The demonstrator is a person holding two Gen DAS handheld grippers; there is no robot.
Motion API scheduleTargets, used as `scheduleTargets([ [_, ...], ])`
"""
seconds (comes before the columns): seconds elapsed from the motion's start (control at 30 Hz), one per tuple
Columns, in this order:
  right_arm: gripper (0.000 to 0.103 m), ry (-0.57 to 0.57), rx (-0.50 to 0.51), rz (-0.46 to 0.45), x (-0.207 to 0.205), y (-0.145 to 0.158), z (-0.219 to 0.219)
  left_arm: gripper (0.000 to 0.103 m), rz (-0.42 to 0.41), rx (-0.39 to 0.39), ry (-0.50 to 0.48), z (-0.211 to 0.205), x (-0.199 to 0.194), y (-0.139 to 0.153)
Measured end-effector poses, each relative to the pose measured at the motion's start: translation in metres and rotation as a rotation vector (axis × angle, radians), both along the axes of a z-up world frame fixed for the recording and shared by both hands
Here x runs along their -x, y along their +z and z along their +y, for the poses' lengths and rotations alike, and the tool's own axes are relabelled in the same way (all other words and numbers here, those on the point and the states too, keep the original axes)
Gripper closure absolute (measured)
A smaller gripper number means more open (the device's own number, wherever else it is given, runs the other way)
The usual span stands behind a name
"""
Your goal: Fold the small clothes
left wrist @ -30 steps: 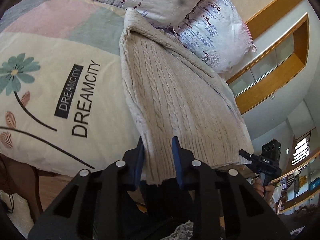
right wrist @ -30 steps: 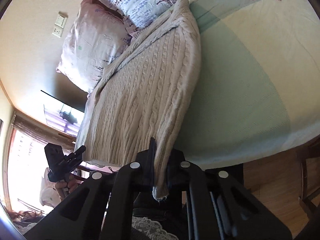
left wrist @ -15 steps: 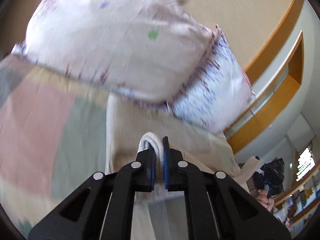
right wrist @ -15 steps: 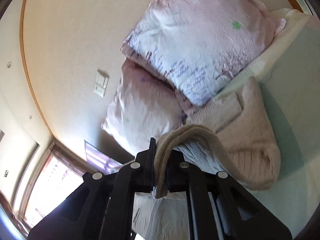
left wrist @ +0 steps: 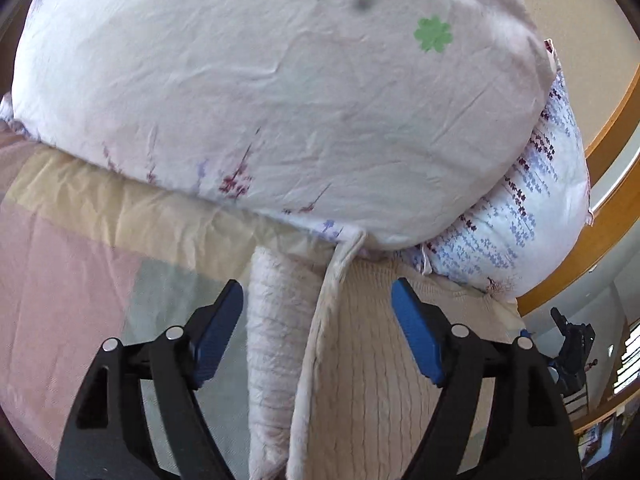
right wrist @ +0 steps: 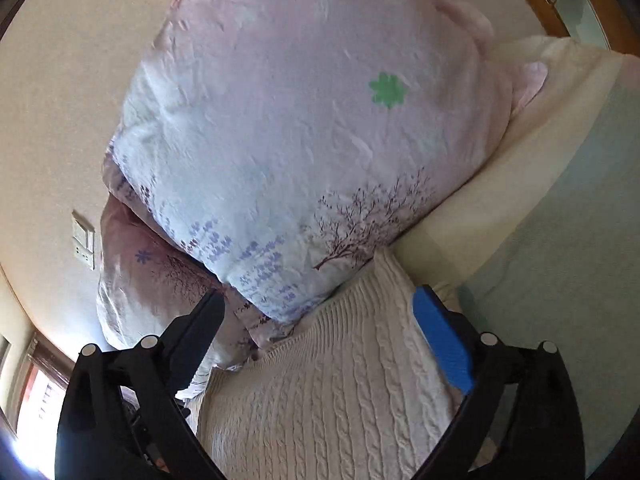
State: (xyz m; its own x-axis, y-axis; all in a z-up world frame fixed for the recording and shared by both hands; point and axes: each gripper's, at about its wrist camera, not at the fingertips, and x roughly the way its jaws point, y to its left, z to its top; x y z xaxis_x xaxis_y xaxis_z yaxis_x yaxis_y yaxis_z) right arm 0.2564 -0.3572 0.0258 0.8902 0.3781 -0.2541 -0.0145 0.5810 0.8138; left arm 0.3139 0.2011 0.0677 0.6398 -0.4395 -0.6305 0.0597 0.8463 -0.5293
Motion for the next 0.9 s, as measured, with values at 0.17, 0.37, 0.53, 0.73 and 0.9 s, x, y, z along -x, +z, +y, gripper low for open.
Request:
scheduleTargets([
  [0.17,0.006,0.007,-0.019,-0.025,0.007,0.001,-0.014,0.035,0.140,0.099,-0.081,0.003,0.008,-0.038],
  [0.37,0.006,0.041,-0.054,0.011,-0.001,-0.006,-0.009,0.067,0.145,0.158,-0.051,-0.004,0.004,-0.060],
  [0.53,0.006,0.087,-0.067,-0.010,-0.002,-0.001,-0.003,0.080,0.165,0.249,-0.033,-0.012,0.003,-0.057],
  [0.73,0.006,0.059,-0.107,-0.066,0.010,0.011,-0.022,0.081,-0.012,0.368,-0.251,-0.127,0.000,0.031],
  [0.9,0.006,0.025,-0.107,-0.050,0.016,0.010,-0.054,0.065,0.015,0.614,-0.511,-0.280,-0.032,0.033],
])
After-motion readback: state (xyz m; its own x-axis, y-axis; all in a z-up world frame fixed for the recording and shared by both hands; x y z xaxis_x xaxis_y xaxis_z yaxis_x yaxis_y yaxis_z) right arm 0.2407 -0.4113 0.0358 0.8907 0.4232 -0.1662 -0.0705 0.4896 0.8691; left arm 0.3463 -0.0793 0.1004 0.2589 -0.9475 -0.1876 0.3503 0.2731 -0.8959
